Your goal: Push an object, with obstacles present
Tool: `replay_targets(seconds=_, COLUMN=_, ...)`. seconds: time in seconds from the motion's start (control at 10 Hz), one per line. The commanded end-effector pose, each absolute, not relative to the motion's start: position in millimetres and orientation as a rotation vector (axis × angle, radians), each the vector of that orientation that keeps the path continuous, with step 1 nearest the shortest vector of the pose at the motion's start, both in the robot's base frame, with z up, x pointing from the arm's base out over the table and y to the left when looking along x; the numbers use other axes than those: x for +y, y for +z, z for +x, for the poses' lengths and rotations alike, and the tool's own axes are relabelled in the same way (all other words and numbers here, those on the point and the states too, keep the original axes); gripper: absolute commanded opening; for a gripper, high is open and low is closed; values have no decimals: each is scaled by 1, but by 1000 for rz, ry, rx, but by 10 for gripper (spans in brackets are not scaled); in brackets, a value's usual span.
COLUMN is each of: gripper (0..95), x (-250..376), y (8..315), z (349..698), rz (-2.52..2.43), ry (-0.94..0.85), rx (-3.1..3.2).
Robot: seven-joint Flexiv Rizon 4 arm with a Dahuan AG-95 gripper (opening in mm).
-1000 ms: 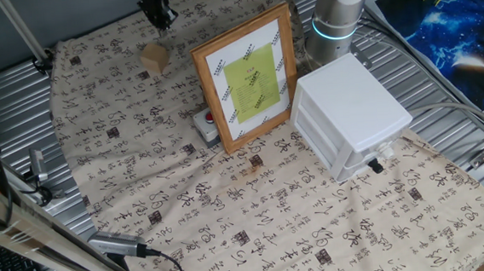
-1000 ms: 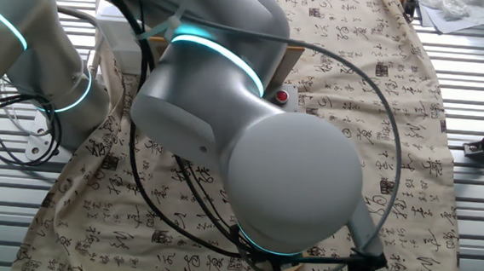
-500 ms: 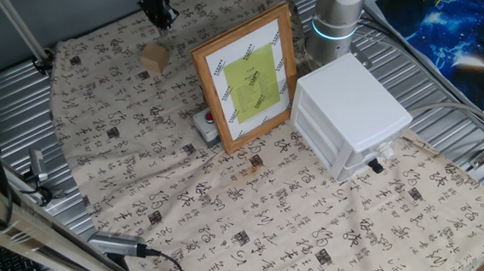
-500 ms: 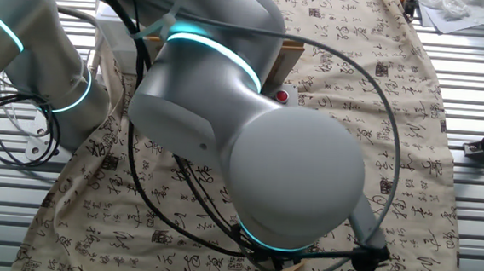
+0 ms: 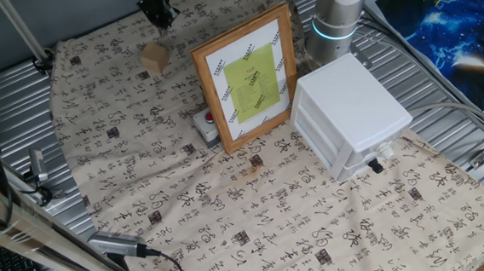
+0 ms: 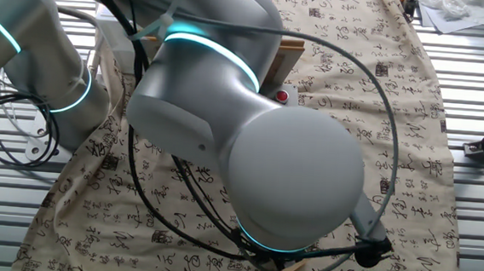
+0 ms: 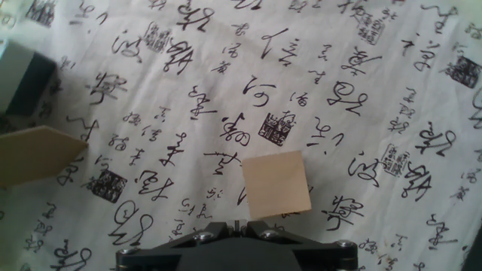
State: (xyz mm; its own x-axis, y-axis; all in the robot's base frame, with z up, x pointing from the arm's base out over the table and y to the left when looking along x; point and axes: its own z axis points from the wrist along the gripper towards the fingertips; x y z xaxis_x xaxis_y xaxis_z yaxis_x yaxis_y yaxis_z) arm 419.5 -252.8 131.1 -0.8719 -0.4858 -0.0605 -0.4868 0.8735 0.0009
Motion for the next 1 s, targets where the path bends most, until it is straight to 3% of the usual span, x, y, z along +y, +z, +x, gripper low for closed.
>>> replay_targets(seconds=0.1, gripper=0, x=-253, y=131, z=419, rz=-782, ry=22, rx=2982)
replay_targets(seconds=0.7, gripper=0, x=-253, y=131, z=419, rz=-925, ry=22, rx=2945)
replay_targets(seconds=1.0, gripper=0, x=-253, y=131, z=419, rz=-774, ry=11, rx=2987)
